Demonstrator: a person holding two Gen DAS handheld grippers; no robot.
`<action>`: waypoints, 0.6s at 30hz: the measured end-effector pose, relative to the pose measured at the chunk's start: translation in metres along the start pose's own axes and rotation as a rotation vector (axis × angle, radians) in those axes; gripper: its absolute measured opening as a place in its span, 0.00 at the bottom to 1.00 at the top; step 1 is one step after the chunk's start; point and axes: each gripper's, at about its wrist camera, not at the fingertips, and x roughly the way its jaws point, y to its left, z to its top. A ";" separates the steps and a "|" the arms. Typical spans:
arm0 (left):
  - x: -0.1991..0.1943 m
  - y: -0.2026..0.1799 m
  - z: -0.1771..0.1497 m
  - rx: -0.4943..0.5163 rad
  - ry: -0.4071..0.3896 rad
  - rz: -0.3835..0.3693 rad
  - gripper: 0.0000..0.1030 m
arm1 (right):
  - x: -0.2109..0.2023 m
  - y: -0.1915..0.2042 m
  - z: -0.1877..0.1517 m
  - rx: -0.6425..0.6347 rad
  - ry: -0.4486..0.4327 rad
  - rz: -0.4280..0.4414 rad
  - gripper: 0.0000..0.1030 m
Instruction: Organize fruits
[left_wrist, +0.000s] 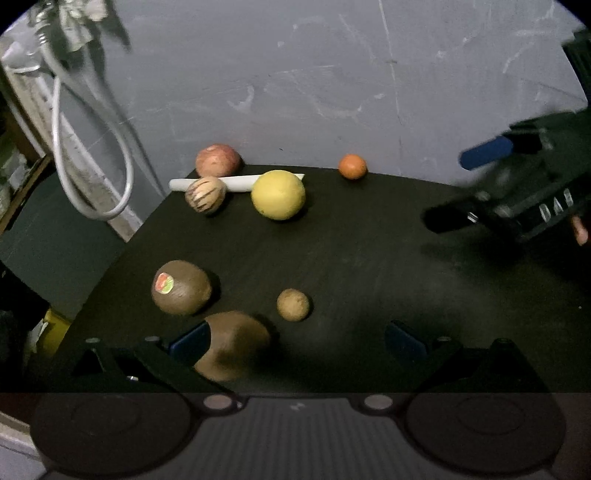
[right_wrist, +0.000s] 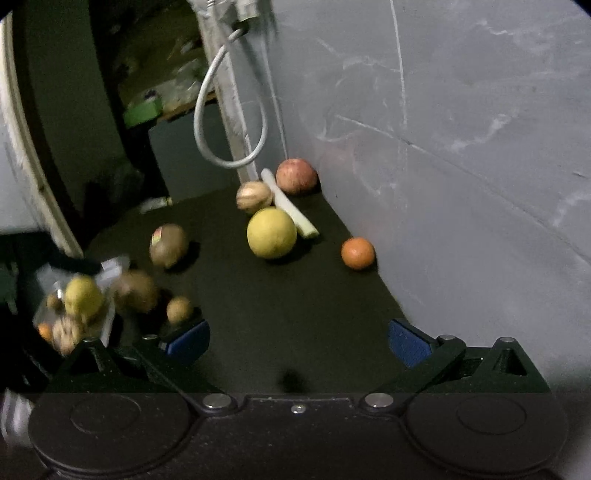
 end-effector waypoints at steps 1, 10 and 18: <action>0.004 0.000 0.001 0.006 0.002 -0.006 0.99 | 0.005 0.000 0.004 0.025 -0.004 0.009 0.99; 0.030 0.008 0.009 0.001 0.014 -0.032 0.91 | 0.060 0.005 0.040 0.096 0.007 0.072 0.96; 0.042 0.015 0.010 -0.038 0.014 -0.060 0.78 | 0.104 0.002 0.062 0.108 0.063 0.110 0.87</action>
